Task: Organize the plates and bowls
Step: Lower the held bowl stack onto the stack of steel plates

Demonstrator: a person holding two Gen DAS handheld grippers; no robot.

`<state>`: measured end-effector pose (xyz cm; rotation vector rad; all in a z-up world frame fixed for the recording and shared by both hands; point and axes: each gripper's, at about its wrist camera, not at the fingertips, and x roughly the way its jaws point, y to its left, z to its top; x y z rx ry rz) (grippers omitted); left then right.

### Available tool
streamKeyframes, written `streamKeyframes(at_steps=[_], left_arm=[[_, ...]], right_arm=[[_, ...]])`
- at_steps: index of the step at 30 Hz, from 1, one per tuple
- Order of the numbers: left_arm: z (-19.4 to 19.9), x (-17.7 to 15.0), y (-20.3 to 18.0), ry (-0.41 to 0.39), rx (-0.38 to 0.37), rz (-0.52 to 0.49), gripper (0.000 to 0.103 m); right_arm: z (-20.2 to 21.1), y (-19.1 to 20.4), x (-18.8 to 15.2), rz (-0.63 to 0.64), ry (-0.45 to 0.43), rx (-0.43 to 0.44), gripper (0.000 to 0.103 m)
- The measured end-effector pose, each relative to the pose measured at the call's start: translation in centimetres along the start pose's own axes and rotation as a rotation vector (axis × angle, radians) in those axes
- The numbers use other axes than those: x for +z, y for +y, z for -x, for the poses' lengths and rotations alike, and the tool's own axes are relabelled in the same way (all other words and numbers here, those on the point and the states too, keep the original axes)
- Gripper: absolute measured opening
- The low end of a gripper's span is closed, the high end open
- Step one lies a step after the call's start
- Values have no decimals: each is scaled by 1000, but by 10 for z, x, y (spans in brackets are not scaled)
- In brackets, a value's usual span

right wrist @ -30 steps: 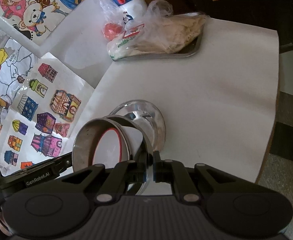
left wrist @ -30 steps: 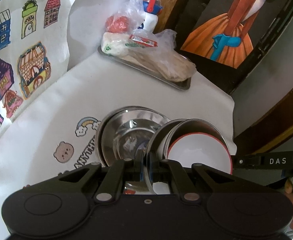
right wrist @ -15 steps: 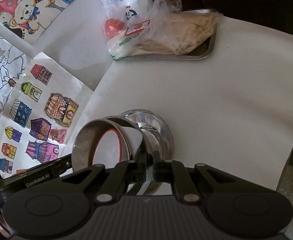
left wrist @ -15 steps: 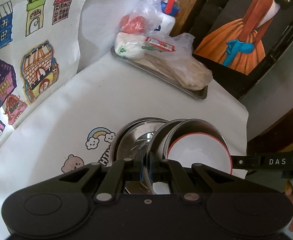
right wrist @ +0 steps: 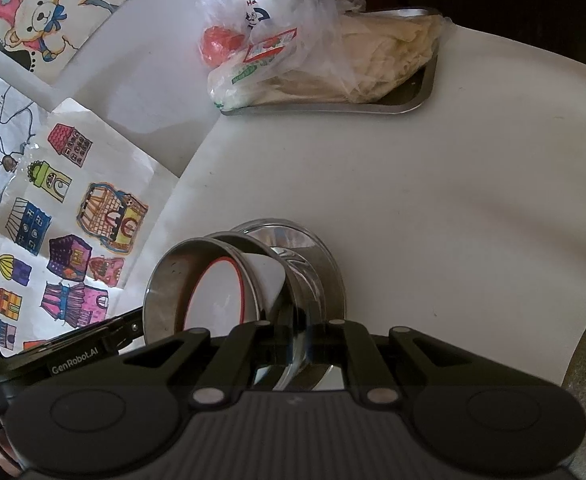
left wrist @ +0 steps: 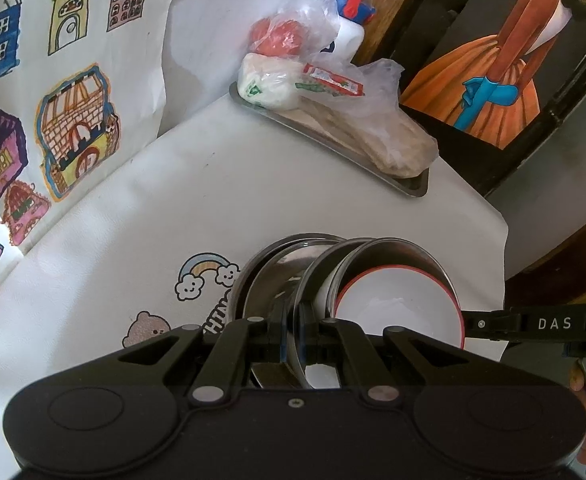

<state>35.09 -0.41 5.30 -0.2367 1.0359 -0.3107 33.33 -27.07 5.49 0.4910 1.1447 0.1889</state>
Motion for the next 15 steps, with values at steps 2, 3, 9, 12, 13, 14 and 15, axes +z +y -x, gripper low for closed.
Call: streamKeyframes(at_steps=[2,3,9,12,13,14,15], left_arm=[[0,0,1,0,0,2,2],[-1,0,1,0,1,2,2],[-4,1,4,3,1,7,2],[-7,1,4,5,4,7,2],[-8,1,4,8,4,8,2],[-10,1,5,13,5,7,2],[-12,1,5,18,5,10,2]], right_arm=[[-1,0,0,1,1,0,7],[-1,0,1,2,1,-1,7],[-4,1,2,5,3,-7,7],[-8,1,3,6,5,-12,7],[-9,1,3,7,7,-15,7],[-10,0,3,6,7,-19,7],[-12,0,3,6,9,-24,7]])
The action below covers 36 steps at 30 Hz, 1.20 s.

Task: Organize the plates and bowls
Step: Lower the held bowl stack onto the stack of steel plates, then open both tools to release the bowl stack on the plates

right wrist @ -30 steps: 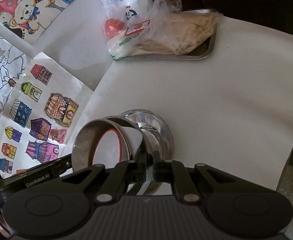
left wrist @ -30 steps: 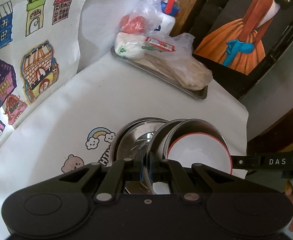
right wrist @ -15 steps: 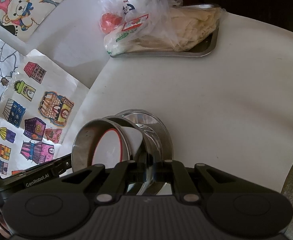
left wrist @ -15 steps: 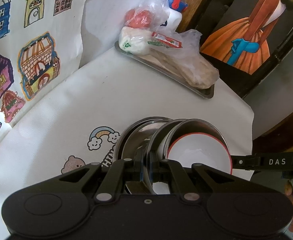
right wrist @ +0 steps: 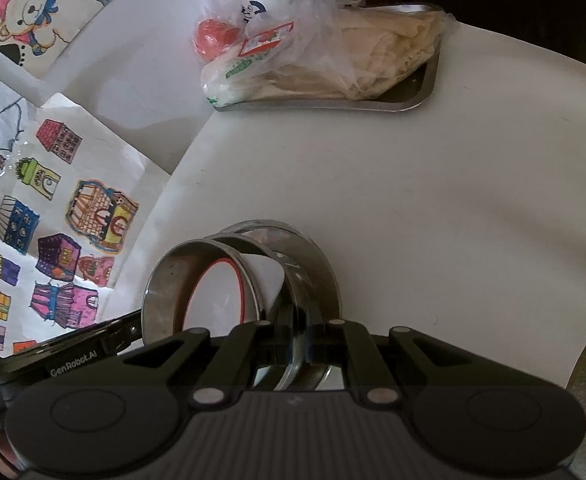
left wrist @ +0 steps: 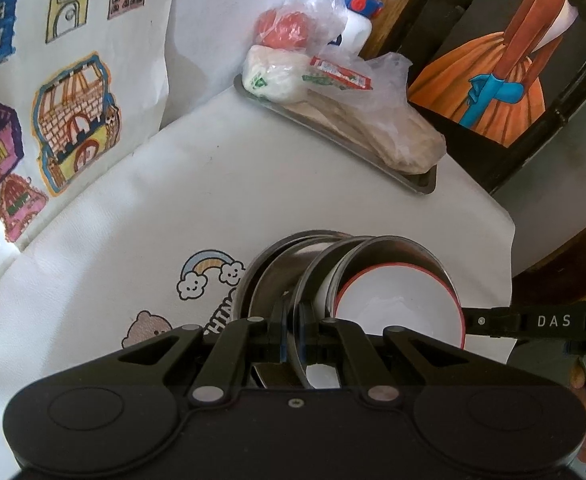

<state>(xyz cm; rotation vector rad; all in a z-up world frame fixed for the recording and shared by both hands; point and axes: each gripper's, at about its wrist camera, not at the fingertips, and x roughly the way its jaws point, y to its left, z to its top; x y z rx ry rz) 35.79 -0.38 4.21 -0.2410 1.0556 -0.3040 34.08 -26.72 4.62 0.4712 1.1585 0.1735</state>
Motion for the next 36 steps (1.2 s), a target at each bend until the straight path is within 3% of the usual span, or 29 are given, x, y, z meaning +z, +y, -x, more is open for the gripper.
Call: streamKeyframes(at_steps=[9,18,21,25,31,33,36], left_arm=[[-10,-2,6,12,-7,24,2],[-8,-8,14,-18,-34,50,5],[-6,-13,16,-44,-28,54,14],[-2,-20,21,-80,-5,63,30],[6,-33,26,-123,17,74,42],[11,-39,26,-147,21,74,44],[20,-46,27,-195,33,78,57]], right_arm=[[-4,2,0,28,-7,-12,9],[-2,13,-6,142,-90,-47,10],[0,17,-12,197,-136,-75,12],[2,19,-22,242,-192,-128,35],[18,17,-39,270,-309,-141,58],[25,18,-47,292,-350,-138,63],[31,23,-58,316,-386,-142,64]])
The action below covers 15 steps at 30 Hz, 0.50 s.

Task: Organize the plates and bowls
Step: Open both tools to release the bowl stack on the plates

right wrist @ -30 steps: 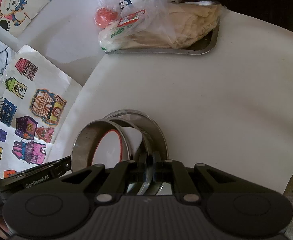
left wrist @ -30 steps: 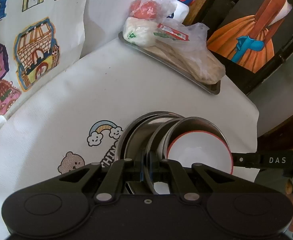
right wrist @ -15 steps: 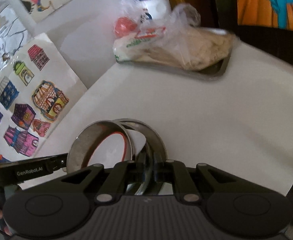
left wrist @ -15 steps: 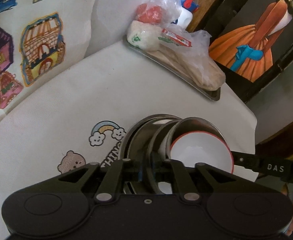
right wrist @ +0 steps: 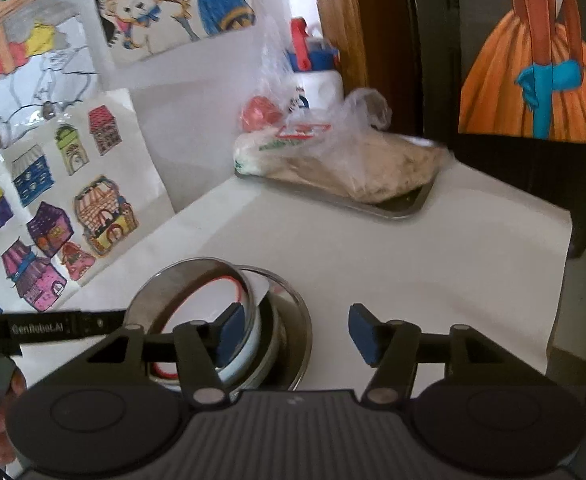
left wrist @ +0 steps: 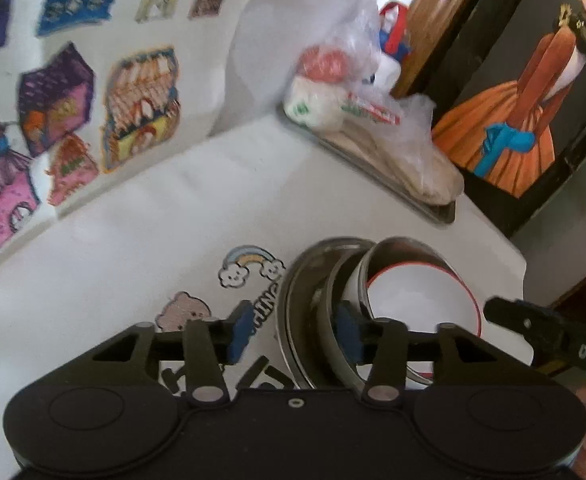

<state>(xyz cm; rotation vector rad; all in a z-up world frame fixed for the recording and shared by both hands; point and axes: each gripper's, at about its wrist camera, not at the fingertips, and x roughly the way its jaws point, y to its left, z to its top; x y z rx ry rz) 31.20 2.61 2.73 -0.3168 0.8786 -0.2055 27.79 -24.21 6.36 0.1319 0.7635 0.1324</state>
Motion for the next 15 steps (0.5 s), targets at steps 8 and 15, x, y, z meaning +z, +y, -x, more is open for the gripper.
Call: streamKeyframes(at_steps=[8,15], left_arm=[[28,-6,4,-83,-9,6,72],[62,-29,-3,-202,-12,-47,92]], right_arm=[[28,13,-16,16,-80,9,73],[60,21,-40,20,-221,19,92]])
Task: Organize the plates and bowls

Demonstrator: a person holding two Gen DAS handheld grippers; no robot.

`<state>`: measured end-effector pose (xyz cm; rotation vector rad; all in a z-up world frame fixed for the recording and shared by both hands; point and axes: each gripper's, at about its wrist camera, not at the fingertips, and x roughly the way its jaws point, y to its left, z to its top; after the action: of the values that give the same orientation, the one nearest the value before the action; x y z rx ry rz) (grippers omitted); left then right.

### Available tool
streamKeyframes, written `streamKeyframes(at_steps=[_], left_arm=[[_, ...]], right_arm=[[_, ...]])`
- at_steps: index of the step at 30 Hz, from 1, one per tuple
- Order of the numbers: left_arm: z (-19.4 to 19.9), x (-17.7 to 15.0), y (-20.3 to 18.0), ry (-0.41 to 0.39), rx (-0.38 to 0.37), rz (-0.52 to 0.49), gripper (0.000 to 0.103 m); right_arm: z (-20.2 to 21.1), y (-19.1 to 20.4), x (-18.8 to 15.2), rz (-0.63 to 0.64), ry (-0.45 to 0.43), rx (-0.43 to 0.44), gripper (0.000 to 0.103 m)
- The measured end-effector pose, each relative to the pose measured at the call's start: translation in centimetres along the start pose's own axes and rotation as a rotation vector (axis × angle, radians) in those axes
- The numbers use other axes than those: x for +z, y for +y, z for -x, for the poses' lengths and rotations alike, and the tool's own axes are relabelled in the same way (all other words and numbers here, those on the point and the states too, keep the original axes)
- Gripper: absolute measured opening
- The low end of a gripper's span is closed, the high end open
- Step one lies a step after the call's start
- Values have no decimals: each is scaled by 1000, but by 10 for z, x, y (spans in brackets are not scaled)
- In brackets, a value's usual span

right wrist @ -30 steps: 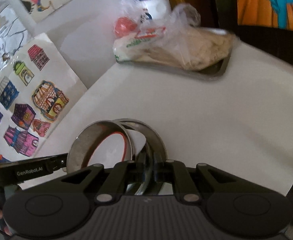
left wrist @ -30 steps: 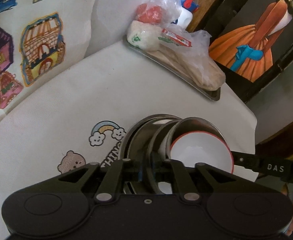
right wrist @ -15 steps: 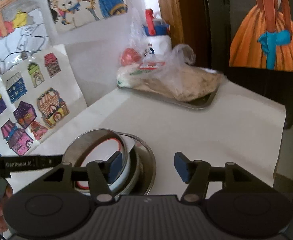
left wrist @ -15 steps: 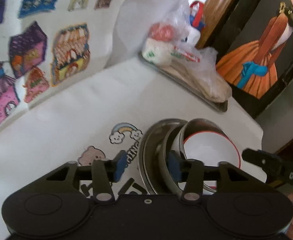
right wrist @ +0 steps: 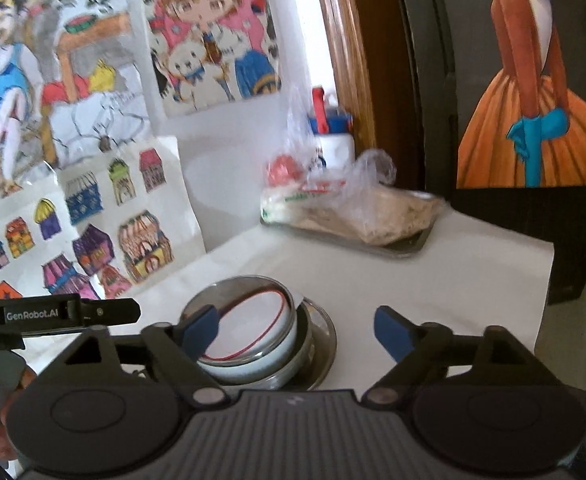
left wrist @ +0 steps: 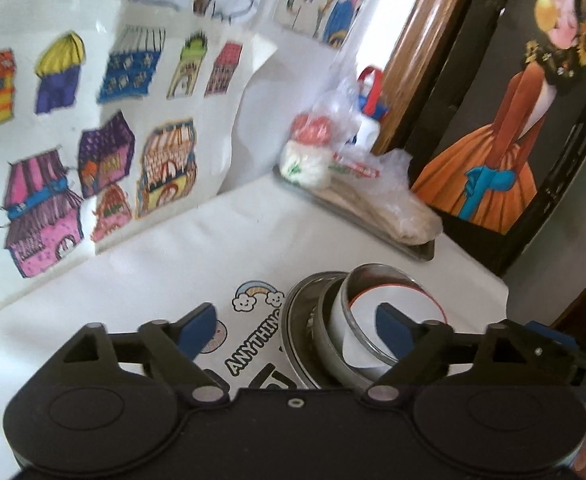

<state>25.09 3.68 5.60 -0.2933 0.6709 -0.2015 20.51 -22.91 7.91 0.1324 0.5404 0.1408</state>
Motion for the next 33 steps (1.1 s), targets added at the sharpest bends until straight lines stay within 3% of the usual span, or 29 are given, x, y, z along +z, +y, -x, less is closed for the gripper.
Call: streamKeyframes(at_steps=[5,11,33], left_arm=[[27,-15,-3,-93,4,-39,101],[55,-36,-3,-189,21,-71,102],[104,-120,17,-257,204,-84,102]], right_arm=[[23,7,-15,-16,-64,-5,102],[45,21,-37,4,-118,-11,103],[64,60,-104,130,-100,-50,103]])
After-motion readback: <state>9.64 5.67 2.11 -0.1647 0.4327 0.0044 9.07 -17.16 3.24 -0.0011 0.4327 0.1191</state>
